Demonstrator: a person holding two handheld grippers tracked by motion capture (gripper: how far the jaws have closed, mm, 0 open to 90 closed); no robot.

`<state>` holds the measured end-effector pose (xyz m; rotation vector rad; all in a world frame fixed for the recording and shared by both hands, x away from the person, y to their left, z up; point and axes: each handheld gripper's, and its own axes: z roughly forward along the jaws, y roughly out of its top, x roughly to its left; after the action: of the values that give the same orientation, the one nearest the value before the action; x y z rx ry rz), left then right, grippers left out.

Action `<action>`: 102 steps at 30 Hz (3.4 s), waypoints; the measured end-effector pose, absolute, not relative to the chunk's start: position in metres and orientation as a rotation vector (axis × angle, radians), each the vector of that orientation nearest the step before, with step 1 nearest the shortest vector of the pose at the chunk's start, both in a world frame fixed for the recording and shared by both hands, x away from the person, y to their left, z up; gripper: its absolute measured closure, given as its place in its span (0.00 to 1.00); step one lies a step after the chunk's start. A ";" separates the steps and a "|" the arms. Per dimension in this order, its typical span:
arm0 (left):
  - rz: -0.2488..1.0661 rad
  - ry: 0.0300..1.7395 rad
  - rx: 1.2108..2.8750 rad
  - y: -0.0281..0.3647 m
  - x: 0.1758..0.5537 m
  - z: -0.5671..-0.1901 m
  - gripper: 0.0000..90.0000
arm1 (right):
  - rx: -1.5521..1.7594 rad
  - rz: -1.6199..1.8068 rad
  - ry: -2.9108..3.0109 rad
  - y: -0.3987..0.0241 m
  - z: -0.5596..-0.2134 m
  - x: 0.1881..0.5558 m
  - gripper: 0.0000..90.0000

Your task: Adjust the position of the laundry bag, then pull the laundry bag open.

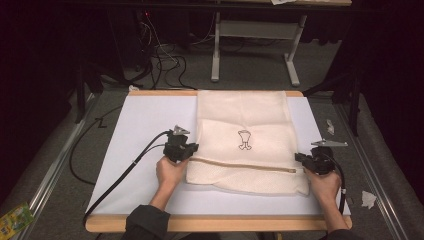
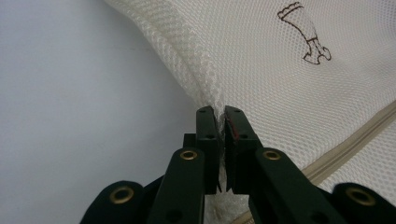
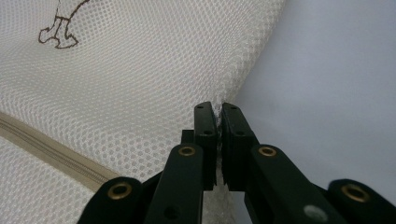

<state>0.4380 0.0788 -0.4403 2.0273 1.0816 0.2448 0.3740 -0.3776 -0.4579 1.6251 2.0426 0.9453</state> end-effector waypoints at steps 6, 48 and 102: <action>0.258 1.087 2.017 0.086 0.436 -0.441 0.95 | 1.616 0.953 2.054 -0.372 -0.458 0.373 0.97; 0.371 1.222 2.008 0.166 0.406 -0.449 0.93 | 1.468 1.031 2.185 -0.296 -0.453 0.379 0.97; 0.528 1.077 2.042 0.143 0.361 -0.464 0.55 | 1.475 1.071 2.120 -0.295 -0.466 0.353 0.56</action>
<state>0.3613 0.1428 -0.4643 2.0416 1.0769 0.5285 0.3534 -0.2953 -0.4660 1.4754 2.1198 1.0711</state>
